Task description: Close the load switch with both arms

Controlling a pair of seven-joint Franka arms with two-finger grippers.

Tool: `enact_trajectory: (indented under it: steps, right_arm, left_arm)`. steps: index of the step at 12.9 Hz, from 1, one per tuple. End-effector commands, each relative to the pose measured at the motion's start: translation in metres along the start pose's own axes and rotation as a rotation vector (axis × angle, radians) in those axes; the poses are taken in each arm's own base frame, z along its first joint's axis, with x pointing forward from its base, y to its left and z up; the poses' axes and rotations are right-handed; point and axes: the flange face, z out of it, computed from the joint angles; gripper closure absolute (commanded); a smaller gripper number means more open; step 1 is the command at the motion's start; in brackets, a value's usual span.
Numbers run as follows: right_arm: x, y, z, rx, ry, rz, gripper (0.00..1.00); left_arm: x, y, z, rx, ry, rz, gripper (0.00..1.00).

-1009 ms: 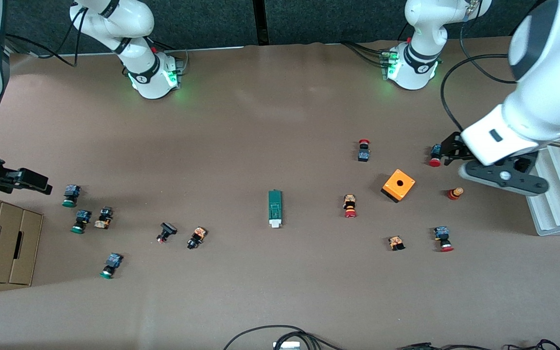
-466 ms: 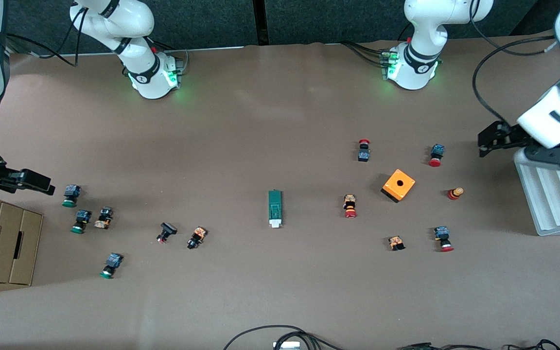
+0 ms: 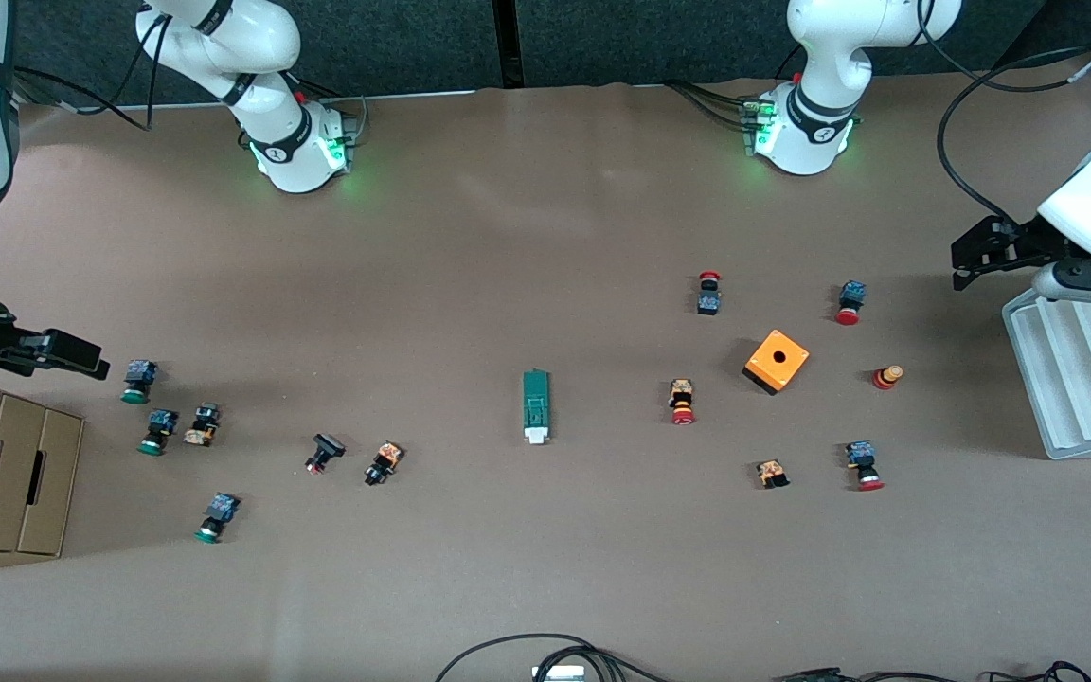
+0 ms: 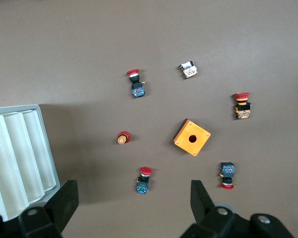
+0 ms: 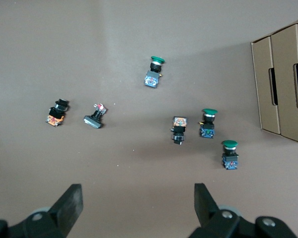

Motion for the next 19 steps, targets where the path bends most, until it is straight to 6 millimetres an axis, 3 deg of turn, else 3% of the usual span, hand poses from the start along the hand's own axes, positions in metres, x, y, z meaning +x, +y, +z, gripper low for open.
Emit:
enact_trajectory:
  steps: [1, 8, 11, 17, 19]
  right_arm:
    - [-0.005, 0.001, -0.003, 0.005, -0.008, -0.014, 0.0]
    - [-0.007, 0.001, -0.009, 0.001, 0.002, -0.056, 0.0]
    - [-0.008, 0.0, -0.011, 0.0, 0.005, -0.056, 0.0]
    - [-0.027, -0.002, -0.035, -0.008, 0.001, -0.065, 0.0]
    - [-0.028, -0.017, -0.033, -0.008, -0.008, -0.09, 0.0]
  left_arm:
    - [0.0, 0.001, -0.005, -0.013, -0.004, -0.081, 0.0]
    - [-0.002, -0.005, -0.002, -0.007, -0.013, -0.078, 0.0]
    - [0.007, -0.007, -0.003, 0.0, -0.005, -0.076, 0.0]
    - [0.006, -0.008, -0.001, 0.02, -0.031, -0.097, 0.0]
    - [0.006, -0.009, 0.0, 0.02, -0.034, -0.1, 0.0]
